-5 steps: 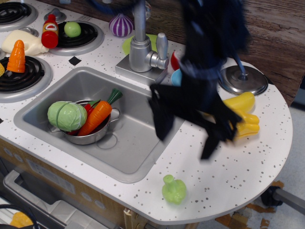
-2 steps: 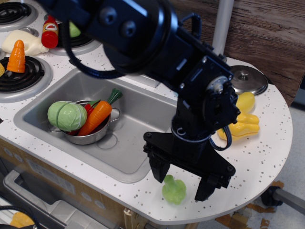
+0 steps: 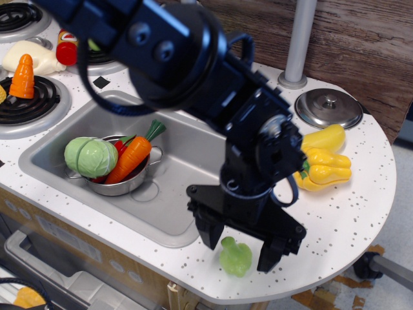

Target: Put broccoli in bowl

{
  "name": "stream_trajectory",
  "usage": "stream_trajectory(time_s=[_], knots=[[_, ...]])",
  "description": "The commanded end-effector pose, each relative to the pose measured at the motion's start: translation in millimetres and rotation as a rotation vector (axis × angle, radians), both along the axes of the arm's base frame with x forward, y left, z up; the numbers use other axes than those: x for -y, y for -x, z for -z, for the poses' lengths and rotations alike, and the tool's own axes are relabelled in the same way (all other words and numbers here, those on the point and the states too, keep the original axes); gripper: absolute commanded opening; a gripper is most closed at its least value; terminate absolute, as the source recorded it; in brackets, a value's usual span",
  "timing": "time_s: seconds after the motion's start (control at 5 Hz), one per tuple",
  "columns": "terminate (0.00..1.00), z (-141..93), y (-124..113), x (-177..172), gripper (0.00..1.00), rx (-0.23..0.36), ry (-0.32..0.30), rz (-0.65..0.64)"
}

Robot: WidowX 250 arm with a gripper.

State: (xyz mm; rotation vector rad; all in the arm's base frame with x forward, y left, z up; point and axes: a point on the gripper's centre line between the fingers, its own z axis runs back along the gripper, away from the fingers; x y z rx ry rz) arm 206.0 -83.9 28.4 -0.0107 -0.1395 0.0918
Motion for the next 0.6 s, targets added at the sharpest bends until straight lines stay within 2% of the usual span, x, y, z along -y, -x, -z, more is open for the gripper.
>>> stream_trajectory(time_s=[0.0,0.4], knots=[[0.00,6,-1,-7,1.00,0.049,0.040,0.002],[0.00,21,4,-8,1.00,0.105,0.098,-0.034]])
